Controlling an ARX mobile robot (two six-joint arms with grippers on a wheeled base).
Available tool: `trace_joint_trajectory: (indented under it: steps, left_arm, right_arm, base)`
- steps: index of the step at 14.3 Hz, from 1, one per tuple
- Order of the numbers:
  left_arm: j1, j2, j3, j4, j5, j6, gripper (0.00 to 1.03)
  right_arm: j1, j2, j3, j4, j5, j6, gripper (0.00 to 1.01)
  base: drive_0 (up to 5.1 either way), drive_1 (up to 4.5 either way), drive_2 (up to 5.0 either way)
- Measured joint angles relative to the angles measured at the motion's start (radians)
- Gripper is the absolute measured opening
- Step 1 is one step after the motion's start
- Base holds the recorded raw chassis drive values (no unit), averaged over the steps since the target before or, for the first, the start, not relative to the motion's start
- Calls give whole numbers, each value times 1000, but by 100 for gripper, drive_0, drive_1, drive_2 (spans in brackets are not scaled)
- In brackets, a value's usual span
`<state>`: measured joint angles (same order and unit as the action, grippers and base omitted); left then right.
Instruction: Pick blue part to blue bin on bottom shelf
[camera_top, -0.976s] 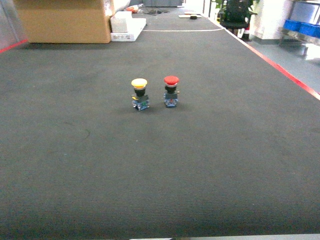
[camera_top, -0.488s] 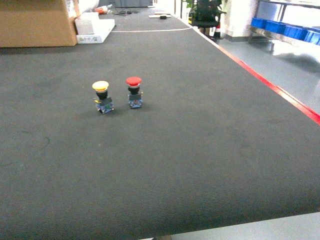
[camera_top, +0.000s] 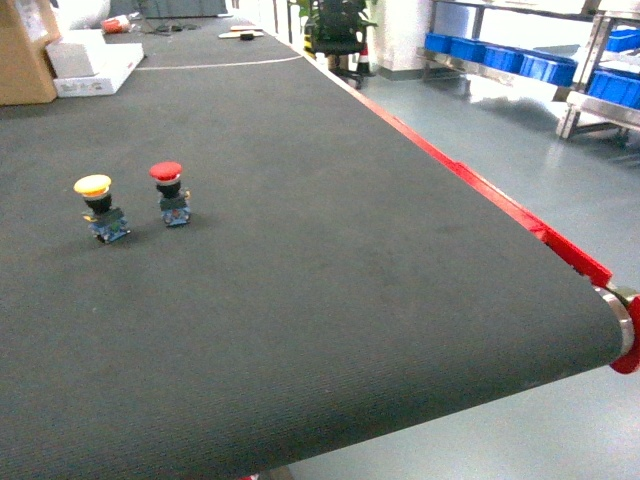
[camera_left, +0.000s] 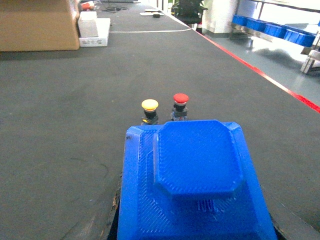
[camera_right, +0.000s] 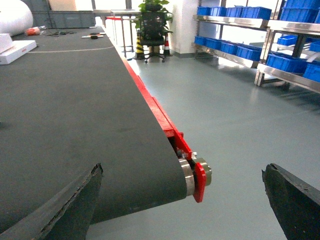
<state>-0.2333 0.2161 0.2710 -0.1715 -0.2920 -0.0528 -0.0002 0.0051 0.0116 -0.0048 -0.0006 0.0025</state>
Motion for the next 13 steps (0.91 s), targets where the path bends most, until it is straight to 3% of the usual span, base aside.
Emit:
trace_joint_trajectory:
  steps: [13]
  left_arm:
    - [0, 0, 0, 0, 0, 0, 44]
  right_arm:
    - [0, 0, 0, 0, 0, 0, 98]
  base:
    - [-159, -159, -159]
